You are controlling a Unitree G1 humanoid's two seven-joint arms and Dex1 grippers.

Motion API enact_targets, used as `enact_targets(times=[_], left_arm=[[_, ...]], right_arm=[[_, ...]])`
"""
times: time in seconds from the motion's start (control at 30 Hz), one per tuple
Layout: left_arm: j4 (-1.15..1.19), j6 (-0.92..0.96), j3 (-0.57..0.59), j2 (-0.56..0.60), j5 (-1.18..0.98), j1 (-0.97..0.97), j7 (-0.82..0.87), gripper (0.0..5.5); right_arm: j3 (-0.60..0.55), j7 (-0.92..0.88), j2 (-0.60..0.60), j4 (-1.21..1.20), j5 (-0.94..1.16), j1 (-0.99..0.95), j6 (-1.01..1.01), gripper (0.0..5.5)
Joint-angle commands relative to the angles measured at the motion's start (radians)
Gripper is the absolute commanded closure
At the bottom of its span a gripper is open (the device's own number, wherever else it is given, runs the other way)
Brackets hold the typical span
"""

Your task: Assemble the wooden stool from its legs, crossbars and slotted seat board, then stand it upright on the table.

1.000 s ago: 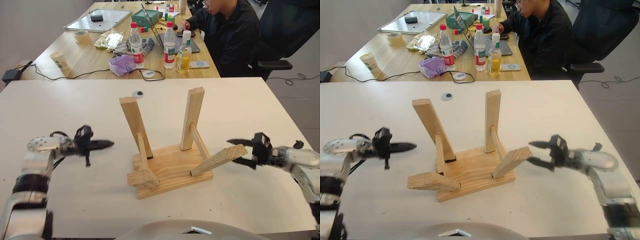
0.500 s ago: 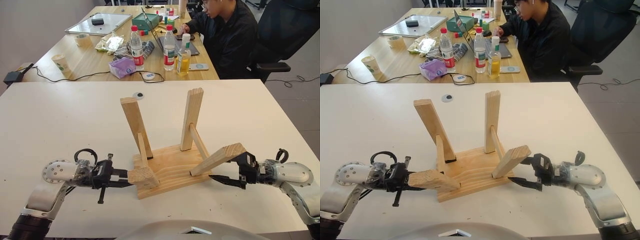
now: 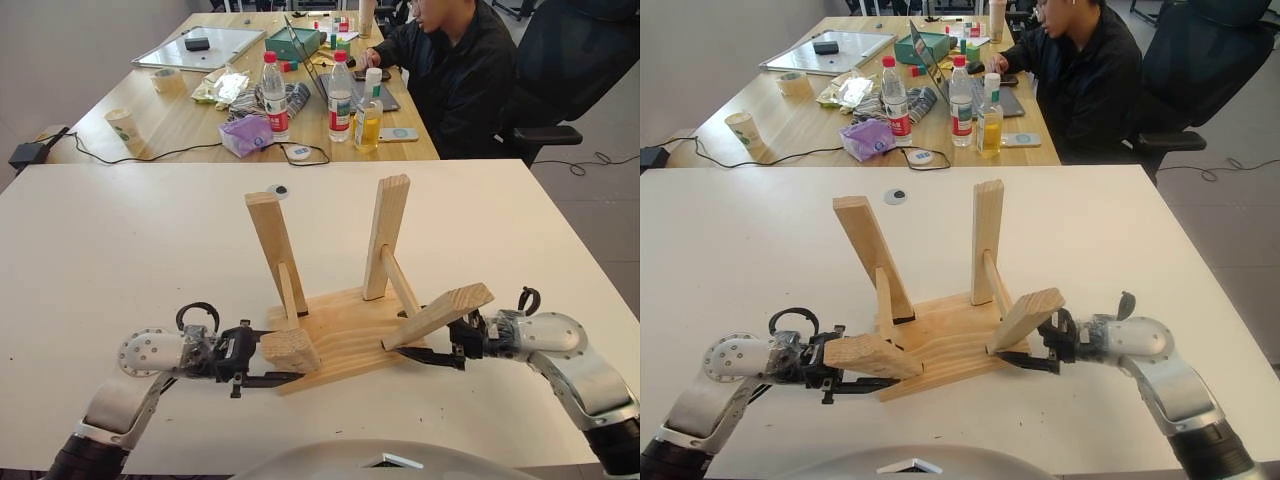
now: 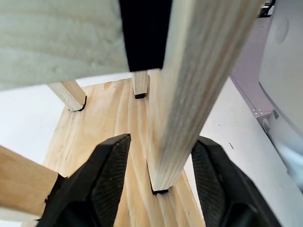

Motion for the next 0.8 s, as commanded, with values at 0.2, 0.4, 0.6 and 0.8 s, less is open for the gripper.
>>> enact_targets(times=[0.2, 0.4, 0.6, 0.8], left_arm=[[-0.024, 0.176, -0.001, 0.032, -0.113, -0.076, 0.012, 4.18], [-0.064, 0.814, 0.099, 0.097, -0.606, -0.249, 0.146, 4.51], [0.314, 1.46, 0.133, 0.058, -0.894, -0.564, 0.392, 4.52], [0.612, 1.519, 0.165, -0.042, -0.765, -0.716, 0.512, 3.99]], right_arm=[[-0.037, 0.008, 0.006, -0.024, 0.137, -0.06, 0.175, 3.91], [-0.214, -0.104, -0.023, -0.062, 0.625, -0.213, 0.76, 3.97], [-0.304, -0.34, 0.068, 0.228, 0.783, -0.444, 1.2, 4.04], [-0.438, -0.56, 0.204, 0.444, 0.827, -0.57, 1.354, 4.12]])
